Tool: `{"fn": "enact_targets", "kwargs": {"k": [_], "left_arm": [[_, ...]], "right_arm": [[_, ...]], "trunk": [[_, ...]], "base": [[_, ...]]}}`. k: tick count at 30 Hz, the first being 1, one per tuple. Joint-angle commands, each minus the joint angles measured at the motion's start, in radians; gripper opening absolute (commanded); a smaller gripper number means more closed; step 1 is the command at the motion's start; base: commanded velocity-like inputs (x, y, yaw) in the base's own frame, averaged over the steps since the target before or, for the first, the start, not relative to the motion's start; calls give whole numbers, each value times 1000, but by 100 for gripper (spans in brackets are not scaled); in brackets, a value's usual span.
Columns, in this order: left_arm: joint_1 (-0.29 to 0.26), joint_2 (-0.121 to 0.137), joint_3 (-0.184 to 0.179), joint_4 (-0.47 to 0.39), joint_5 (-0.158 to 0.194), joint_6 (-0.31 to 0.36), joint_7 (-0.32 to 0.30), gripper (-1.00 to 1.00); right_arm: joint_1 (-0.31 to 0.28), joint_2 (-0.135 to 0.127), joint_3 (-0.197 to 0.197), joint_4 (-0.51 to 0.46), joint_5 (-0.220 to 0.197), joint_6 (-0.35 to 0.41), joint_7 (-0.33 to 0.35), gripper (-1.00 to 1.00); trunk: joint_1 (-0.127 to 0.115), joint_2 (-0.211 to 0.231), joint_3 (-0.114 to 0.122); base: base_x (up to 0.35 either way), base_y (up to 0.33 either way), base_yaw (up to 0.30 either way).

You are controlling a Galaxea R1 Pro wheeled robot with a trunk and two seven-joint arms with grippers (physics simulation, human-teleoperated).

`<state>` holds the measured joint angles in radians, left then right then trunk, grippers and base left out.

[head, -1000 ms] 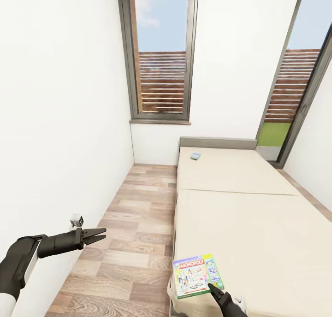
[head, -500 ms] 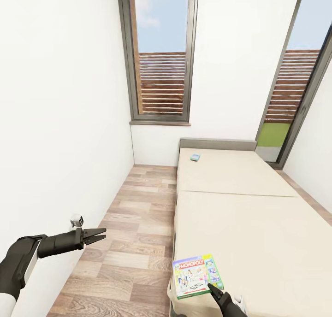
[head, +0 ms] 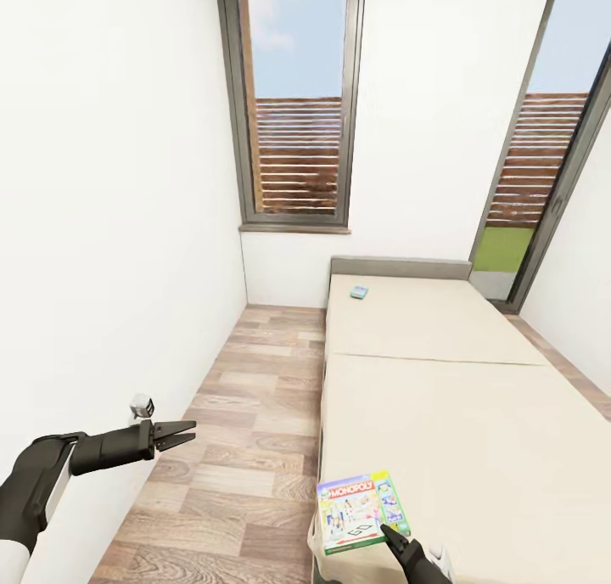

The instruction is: Put all the toys in the child's room - the three board games (two on the bed and one on the table), the two jigsaw puzzles on the table, and the tennis ball on the table - inside the toy box on the table in the child's room.

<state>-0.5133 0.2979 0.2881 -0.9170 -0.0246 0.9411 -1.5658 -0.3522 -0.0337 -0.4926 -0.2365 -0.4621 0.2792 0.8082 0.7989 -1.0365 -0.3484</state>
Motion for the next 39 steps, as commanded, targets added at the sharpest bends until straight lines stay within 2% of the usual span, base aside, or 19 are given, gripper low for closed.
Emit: {"fn": "enact_targets", "kwargs": {"k": [1, 6, 9, 14, 33, 36, 39], "left_arm": [[-1, 0, 0, 0, -3, 10, -5, 100], [-1, -5, -6, 0, -8, 12, -5, 100], [-1, -7, -42, 0, -44, 14, -5, 100], [-1, -15, -73, 0, -86, 16, -5, 100], [-2, -17, -81, 0, -93, 17, -5, 100], [-2, -16, -79, 0, -92, 17, -5, 100], [-2, -16, -77, 0, -92, 17, -5, 100]], "right_arm": [[-1, 0, -1, 0, -7, 9, 2, -100], [-1, 2, -1, 0, -8, -17, 0, -100], [-1, 5, -1, 0, -9, -39, -4, -100], [-1, 6, -1, 0, -9, -48, -23, -100], [-1, 6, -1, -14, -8, -49, -27, -100], [-1, 6, -1, -43, -8, -42, -27, -100], [0, 7, 4, -128, -9, -8, -31, -100]], "trunk": [[-4, 6, 2], [-23, 41, 18], [-35, 62, 27], [-54, 97, 43], [-127, 230, 102], [-138, 251, 112], [-150, 272, 121]], "base": [[0, 0, 0], [0, 0, 0], [0, 0, 0], [0, 0, 0], [0, 0, 0], [0, 0, 0], [0, 0, 0]]}}
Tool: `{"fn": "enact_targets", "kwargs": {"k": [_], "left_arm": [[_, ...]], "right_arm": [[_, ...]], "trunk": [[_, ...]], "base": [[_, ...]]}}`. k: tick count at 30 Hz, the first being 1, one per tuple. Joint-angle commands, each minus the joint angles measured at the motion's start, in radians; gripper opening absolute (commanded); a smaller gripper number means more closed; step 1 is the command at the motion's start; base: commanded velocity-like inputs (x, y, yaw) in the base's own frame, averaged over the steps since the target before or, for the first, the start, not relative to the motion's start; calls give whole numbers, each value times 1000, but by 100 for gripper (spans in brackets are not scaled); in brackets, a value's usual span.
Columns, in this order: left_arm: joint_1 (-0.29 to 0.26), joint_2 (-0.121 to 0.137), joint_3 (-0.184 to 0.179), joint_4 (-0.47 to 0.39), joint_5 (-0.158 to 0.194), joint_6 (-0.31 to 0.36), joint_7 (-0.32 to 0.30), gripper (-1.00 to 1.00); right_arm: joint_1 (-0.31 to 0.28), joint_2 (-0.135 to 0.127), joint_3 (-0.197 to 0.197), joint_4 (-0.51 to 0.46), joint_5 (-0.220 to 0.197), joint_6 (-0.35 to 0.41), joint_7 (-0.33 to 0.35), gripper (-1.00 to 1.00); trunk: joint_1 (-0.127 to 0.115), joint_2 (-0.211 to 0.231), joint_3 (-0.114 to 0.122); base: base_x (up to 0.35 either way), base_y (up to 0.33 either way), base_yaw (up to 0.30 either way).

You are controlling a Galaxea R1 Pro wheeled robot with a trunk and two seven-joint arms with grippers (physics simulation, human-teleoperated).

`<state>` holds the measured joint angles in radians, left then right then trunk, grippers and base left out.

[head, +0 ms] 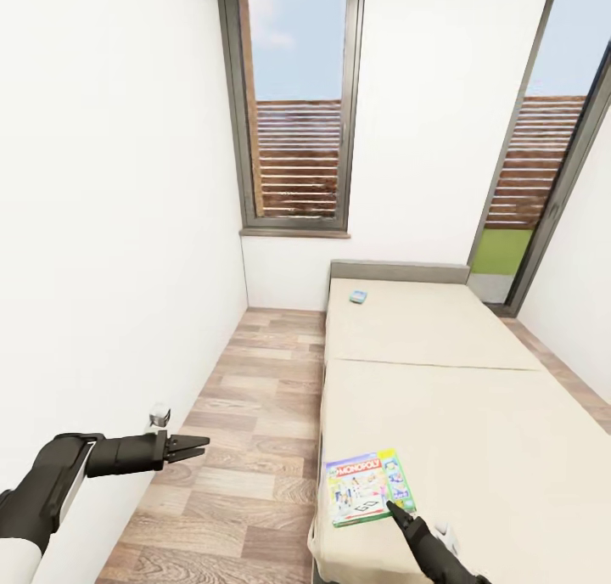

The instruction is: Put all the toys in the child's room - the three board games (two on the bed and one on the table), the two jigsaw puzzles on the table, and the tennis ball on the table - inside the toy box on the table in the child's room.

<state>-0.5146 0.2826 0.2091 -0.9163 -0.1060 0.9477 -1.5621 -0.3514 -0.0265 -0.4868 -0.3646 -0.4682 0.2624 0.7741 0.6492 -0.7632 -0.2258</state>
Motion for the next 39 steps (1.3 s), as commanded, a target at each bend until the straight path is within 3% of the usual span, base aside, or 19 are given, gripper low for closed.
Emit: {"fn": "enact_targets", "kwargs": {"k": [1, 4, 9, 14, 18, 22, 26, 27, 31, 35, 39], "left_arm": [[-1, 0, 2, -1, -11, 10, -9, 100], [-1, 0, 1, -1, -11, 10, -9, 100], [-1, -2, 0, -1, -12, 10, -9, 100], [-1, -2, 0, -1, -11, 10, -9, 100], [-1, -2, 0, -1, -11, 11, -9, 100], [-1, -2, 1, -1, -11, 11, -9, 100], [-1, -2, 3, -1, -12, 11, -9, 100], [-1, -2, 4, -1, -12, 11, -9, 100], [-1, -2, 5, -1, -12, 11, -9, 100], [-1, -3, 3, -1, -11, 11, 9, 100], [-1, -2, 3, -1, -11, 11, 12, 100]], "right_arm": [[-2, 0, 11, -30, -3, 42, -4, -100], [-9, 0, 50, -202, -12, 213, -80, -100], [-13, 1, 58, -446, -25, 385, -152, -100], [-24, 2, 60, -613, -31, 513, -159, -100], [-26, -1, 67, -698, -34, 569, -155, -100], [-27, -1, 78, -777, -35, 671, -139, -100], [-27, -10, 142, -847, -35, 763, -101, -100], [-27, -12, 151, -855, -35, 770, -87, -100], [-24, -23, 224, -969, -23, 785, 73, -100], [-13, -27, 238, -1012, -19, 785, 120, -100], [-11, -27, 237, -1020, -22, 785, 125, -100]], "trunk": [[-4, 6, 2], [-15, 27, 11], [-34, 62, 27], [-54, 97, 42], [-69, 125, 55], [-84, 153, 67], [-100, 181, 80], [-103, 188, 83], [-119, 216, 96], [-134, 244, 108], [-149, 272, 121]], "base": [[0, 0, 0], [0, 0, 0], [0, 0, 0], [0, 0, 0], [0, 0, 0], [0, 0, 0], [0, 0, 0], [0, 0, 0], [0, 0, 0], [0, 0, 0], [0, 0, 0]]}}
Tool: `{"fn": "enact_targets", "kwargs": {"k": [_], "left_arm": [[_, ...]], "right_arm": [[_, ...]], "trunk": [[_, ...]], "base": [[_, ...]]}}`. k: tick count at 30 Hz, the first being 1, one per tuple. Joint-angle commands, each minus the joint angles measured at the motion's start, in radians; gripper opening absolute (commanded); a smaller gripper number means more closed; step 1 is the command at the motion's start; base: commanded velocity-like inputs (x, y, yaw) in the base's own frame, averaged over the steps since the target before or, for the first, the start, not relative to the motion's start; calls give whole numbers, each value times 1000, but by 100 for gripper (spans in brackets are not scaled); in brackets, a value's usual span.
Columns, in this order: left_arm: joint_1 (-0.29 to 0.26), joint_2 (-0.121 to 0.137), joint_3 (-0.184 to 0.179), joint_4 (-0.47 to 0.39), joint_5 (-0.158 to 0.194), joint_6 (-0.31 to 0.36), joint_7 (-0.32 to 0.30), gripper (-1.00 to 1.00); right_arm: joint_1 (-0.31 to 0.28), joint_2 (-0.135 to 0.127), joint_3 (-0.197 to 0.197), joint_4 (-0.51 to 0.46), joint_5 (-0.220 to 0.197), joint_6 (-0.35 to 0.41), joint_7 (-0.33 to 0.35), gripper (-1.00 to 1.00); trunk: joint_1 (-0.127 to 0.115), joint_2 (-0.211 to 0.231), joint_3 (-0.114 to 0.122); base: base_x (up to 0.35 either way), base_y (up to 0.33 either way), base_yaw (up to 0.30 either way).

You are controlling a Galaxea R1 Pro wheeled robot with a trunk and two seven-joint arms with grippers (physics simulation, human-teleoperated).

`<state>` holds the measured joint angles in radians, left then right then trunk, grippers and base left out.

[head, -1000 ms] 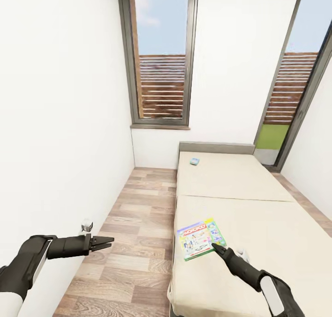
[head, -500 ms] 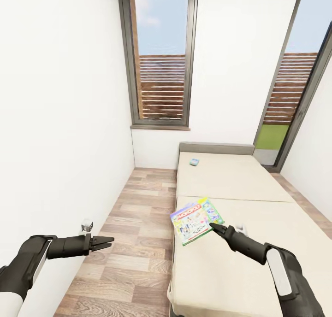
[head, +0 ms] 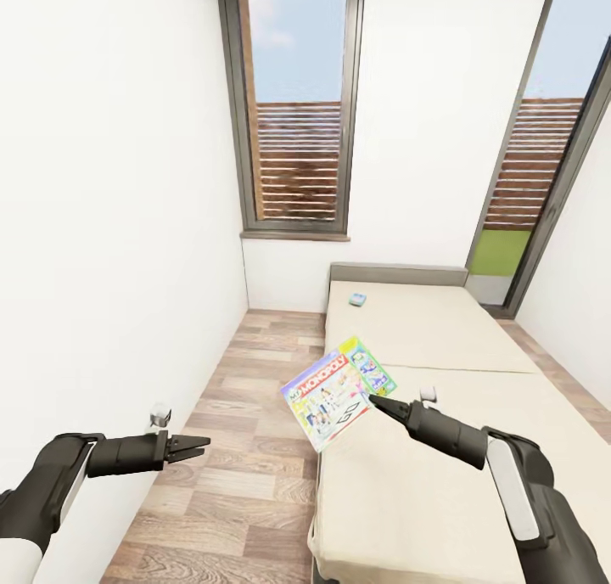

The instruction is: Put all the toys in the child's room - the three board games (two on the bed and one on the table), the two jigsaw puzzles on the table, and the tennis ball on the table - inside the toy box on the table in the child's room.

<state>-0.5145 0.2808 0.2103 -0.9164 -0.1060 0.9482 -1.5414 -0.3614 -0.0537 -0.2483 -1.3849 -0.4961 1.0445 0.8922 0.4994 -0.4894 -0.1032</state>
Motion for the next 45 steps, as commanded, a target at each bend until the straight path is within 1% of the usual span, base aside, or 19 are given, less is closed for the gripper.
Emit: {"fn": "enact_targets", "kwargs": {"k": [1, 8, 13, 15, 17, 22, 31, 41, 45], "left_arm": [[-1, -1, 2, -1, -11, 10, -9, 100], [-1, -2, 1, -1, -12, 10, -7, 100], [-1, -2, 1, 0, -12, 10, -2, 100], [-1, -2, 1, 2, -12, 10, 15, 100], [-1, -8, 1, 3, -12, 9, 43, 100], [-1, -18, 2, 4, -11, 9, 72, 100], [-1, -21, 1, 4, -11, 9, 78, 100], [-1, -21, 1, 4, -11, 10, 76, 100], [-1, -20, 2, 4, -8, 10, 74, 100]], "right_arm": [[-1, 0, -1, -1, 5, 3, 7, -100], [-1, 1, 2, -2, 2, 3, 11, -100], [0, 2, 4, -3, 4, 3, 11, -100], [1, 1, 5, 3, 8, -6, 11, -100], [1, 0, 5, 6, 9, -38, 12, -100], [-1, 0, 6, 2, 11, -79, 24, -100], [-2, 0, 6, -1, 11, -112, 38, -100], [-4, -3, 3, 0, 13, -120, 42, -100], [-4, -3, 3, -1, 12, -166, 45, -100]], "trunk": [[-3, 5, 1], [-30, 54, 23], [-49, 89, 44], [-49, 89, 47], [-49, 89, 50], [-49, 89, 58], [-49, 89, 72], [-49, 89, 89], [-49, 89, 95]], "base": [[0, 0, 0], [0, 0, -5], [0, 0, -83], [0, 0, -43], [0, 0, -18], [0, 0, -5], [0, 0, 0], [0, 0, 0], [0, 0, 0]]}}
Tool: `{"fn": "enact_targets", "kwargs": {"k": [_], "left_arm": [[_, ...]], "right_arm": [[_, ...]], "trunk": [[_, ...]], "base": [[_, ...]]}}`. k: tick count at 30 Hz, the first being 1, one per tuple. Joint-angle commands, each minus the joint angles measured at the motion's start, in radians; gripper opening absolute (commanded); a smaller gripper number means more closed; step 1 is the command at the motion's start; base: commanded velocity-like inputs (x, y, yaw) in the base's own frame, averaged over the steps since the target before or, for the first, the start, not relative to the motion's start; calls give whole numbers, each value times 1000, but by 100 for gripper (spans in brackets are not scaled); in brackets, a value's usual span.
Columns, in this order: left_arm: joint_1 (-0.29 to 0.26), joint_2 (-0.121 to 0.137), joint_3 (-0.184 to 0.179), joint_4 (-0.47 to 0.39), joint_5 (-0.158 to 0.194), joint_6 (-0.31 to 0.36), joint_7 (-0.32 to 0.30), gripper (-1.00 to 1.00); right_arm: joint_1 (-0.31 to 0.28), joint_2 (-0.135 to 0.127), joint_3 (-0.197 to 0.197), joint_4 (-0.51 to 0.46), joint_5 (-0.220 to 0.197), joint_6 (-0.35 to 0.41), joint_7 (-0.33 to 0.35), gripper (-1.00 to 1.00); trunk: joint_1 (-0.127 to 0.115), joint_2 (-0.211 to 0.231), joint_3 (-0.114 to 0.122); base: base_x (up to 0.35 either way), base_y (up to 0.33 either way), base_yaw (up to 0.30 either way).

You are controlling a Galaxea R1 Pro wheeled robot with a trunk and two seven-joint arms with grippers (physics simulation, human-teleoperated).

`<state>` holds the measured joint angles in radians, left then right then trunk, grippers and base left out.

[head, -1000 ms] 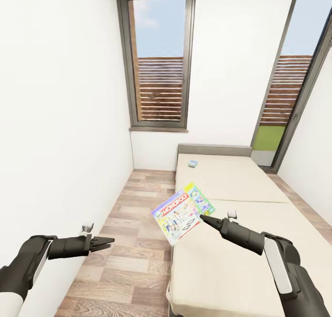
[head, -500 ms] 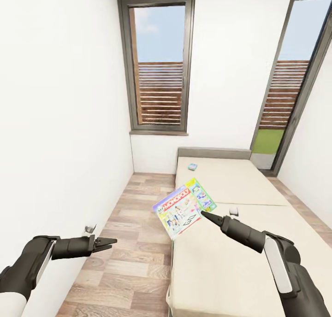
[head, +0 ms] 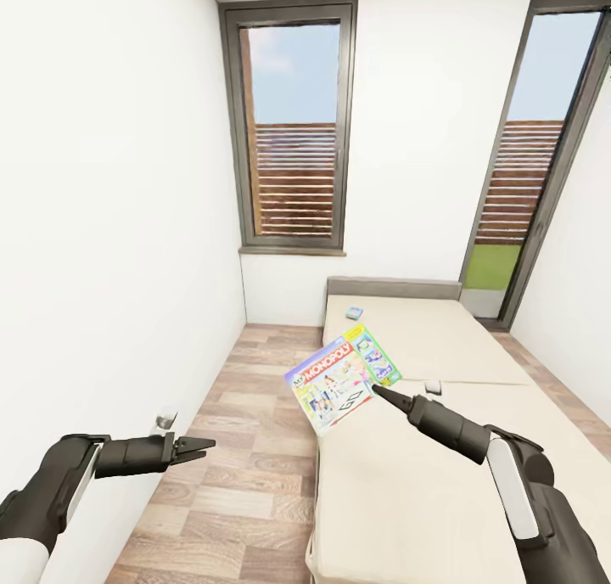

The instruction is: Put all the toys in the child's room - the three board games (two on the bed and one on the table), the two jigsaw puzzles on the table, and the tennis ball on the table - inside the toy box on the table in the child's room.

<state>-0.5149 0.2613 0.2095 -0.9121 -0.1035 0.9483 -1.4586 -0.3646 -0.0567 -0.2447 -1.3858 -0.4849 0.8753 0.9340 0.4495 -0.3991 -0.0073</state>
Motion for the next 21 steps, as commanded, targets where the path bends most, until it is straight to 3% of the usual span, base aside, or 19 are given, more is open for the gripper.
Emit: {"fn": "enact_targets", "kwargs": {"k": [1, 21], "left_arm": [[-1, -1, 3, -1, -10, 10, -9, 100], [-1, -6, 2, -1, -13, 9, 0, 100]], "right_arm": [[0, 1, -1, 0, 1, -3, 5, -100], [0, 1, 1, 1, 0, -18, 8, -100]], "trunk": [[0, -1, 1], [0, -1, 12]], "base": [[0, 0, 0], [0, 0, 22]]}}
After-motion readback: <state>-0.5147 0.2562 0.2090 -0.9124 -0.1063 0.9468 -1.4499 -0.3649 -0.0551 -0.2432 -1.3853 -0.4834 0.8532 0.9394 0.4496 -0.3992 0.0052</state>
